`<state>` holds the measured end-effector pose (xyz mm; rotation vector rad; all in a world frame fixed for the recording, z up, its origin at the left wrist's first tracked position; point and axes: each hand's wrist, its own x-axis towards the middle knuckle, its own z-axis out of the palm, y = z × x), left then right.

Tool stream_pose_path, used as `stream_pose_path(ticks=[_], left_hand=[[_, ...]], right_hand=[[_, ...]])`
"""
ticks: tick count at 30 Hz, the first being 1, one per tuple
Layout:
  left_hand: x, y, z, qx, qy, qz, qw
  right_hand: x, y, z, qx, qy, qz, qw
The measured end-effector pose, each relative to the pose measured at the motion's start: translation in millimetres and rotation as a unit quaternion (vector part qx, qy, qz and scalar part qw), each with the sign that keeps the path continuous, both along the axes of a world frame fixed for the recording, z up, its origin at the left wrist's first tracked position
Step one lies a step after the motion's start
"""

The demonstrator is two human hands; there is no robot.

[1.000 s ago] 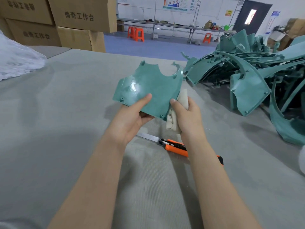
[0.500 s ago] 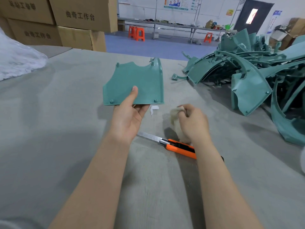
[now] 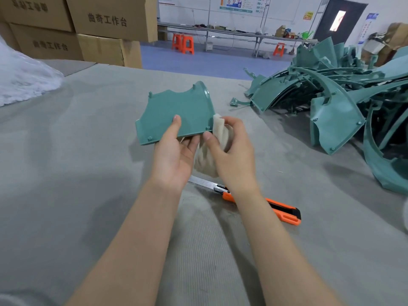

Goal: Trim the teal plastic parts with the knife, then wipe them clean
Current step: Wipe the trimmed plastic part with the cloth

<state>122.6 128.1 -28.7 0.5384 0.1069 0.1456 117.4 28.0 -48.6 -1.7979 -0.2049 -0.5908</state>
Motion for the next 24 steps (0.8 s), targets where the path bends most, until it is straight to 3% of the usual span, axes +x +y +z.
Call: stream_pose_path(ticks=[4, 12, 19, 24], left_hand=[[-1.4, -4.0, 0.2, 0.015, 0.012, -0.022, 1.000], [1.0, 6.4, 1.0, 0.026, -0.005, -0.037, 0.999], [2.1, 9.1, 1.5, 0.001, -0.024, -0.010, 1.000], [3.1, 6.4, 0.3, 0.019, -0.026, 0.015, 0.999]], right_hand=[[-0.6, -2.6, 0.7, -0.015, -0.046, -0.028, 0.998], [2.5, -14.8, 7.3, 0.094, 0.025, 0.067, 0.993], [16.5, -35.7, 3.0, 0.212, 0.081, -0.067, 0.972], [11.8, -30.0, 6.2, 0.210, 0.086, -0.026, 0.974]])
